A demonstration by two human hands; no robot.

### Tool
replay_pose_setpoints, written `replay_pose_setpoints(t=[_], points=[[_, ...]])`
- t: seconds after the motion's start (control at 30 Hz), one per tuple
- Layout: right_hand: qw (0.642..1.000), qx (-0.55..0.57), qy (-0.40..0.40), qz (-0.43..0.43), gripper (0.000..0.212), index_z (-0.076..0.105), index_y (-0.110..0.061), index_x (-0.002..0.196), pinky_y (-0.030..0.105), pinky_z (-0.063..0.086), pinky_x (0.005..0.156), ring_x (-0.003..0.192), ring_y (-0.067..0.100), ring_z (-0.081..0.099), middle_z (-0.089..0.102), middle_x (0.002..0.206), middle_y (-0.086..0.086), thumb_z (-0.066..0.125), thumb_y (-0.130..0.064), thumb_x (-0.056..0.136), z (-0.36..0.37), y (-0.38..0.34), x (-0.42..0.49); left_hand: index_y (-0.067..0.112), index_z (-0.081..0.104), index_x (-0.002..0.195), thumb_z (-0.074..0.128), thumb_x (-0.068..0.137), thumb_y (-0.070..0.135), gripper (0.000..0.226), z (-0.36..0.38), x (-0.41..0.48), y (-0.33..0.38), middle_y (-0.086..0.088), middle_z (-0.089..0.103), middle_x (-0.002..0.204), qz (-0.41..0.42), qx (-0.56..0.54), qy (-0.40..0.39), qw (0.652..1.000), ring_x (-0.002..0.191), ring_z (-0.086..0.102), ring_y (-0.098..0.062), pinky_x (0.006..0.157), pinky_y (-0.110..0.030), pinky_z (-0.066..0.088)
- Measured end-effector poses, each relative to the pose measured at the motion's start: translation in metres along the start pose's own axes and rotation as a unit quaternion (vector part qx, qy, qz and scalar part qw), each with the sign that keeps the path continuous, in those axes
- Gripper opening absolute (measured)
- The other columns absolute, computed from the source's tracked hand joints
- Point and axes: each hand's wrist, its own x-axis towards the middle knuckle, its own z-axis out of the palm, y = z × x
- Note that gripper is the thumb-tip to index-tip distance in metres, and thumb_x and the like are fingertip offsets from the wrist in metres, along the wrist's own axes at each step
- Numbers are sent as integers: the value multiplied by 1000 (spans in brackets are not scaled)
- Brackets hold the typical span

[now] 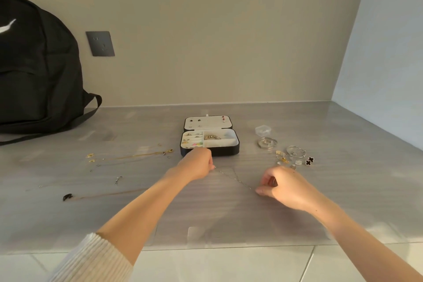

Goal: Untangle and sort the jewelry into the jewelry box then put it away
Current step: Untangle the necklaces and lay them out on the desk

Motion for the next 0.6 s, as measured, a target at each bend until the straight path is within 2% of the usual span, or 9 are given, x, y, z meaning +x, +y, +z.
replay_pose_setpoints(t=[0.07,0.17,0.23,0.37,0.47,0.6], points=[[1000,9,14,-3,17,55,-24,76,26,43,69,77,11,55,56,80,-10,68,-33,83,-2,1,-2,6,64,92,52,94,16,16,-3,-3,-2,-9,61,86,6,-17,4,1000,75,52,-18,76,-26,41],[995,93,40,12,17,53,-20,73,28,46,63,69,15,62,64,72,-2,66,-20,84,-8,5,-4,11,56,81,51,93,14,13,-11,-12,-12,-3,64,78,10,-118,9,993,67,57,-11,59,-18,41],[983,179,36,31,13,55,-13,77,24,46,54,58,12,61,65,65,0,62,-10,87,-13,6,-7,13,52,76,51,93,10,17,-19,-20,-21,0,66,75,-2,-224,8,975,60,59,-6,52,-13,40],[969,240,49,36,6,62,-9,83,17,41,48,52,9,55,66,64,1,58,-7,88,-22,4,-11,8,53,80,53,91,2,13,-31,-41,-37,-3,64,69,-28,-371,32,928,44,52,1,46,-12,40],[952,303,41,37,11,66,-8,85,16,41,47,51,7,52,65,62,1,57,-3,87,-26,-4,-13,7,56,83,54,89,-2,11,-37,-56,-44,-1,65,67,-28,-400,47,915,47,54,-1,47,-13,41],[934,351,60,36,14,66,-6,83,19,43,48,53,11,54,66,65,5,55,1,87,-32,-15,-15,5,63,92,55,88,-4,12,-42,-74,-51,0,65,68,-26,-401,16,915,52,55,-2,52,-14,43]])
